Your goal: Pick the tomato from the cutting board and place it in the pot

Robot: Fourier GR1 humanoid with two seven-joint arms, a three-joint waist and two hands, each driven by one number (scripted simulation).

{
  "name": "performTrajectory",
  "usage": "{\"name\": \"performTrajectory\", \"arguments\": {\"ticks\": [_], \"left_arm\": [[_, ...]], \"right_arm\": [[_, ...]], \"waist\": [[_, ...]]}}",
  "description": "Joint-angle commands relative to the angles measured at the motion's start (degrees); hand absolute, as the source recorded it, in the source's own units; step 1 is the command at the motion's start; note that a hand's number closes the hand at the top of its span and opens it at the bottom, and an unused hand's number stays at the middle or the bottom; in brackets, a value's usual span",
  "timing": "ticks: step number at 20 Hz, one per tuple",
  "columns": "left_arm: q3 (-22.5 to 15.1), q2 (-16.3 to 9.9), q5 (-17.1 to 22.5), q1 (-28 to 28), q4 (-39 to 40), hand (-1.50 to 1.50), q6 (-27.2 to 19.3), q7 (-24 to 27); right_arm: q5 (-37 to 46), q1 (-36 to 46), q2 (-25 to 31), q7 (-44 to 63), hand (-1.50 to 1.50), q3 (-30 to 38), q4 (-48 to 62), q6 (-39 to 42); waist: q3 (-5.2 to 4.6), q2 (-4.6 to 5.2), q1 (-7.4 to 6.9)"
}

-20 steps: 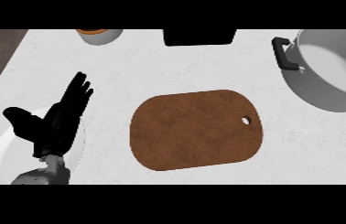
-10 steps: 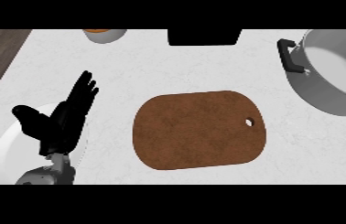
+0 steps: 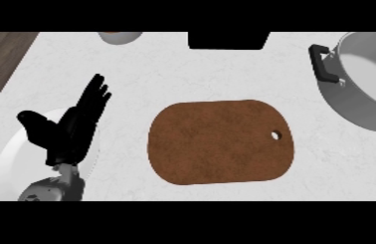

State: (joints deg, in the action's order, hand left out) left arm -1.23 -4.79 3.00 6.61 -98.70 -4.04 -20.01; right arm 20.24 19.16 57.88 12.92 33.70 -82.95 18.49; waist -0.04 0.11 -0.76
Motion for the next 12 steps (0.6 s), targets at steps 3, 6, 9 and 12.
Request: {"name": "performTrajectory", "arguments": {"ticks": [3,6,9,12], "left_arm": [[1.69,-0.75,1.05,0.33,1.37,0.0,1.36,0.99],[-0.18,0.71,-0.49,2.8,3.78,0.0,0.64,1.5],[-2.55,3.47,-3.01,1.31,0.23,0.0,-3.06,-0.33],[0.06,0.78,-1.25,3.3,3.43,0.0,-0.03,1.29]], "right_arm": [[2.84,10.61,0.88,2.78,1.5,-7.22,10.21,-1.96],[7.69,16.02,-0.93,0.25,1.5,-13.06,18.82,-6.14],[8.07,18.58,-0.99,-4.09,1.5,-13.02,26.26,-6.22],[12.02,20.24,-4.44,-8.39,1.5,-17.01,31.46,-10.39]], "waist": [[0.01,0.07,-0.23],[0.02,0.36,-0.95],[0.07,0.24,-0.77],[0.07,0.43,-0.86]]}}
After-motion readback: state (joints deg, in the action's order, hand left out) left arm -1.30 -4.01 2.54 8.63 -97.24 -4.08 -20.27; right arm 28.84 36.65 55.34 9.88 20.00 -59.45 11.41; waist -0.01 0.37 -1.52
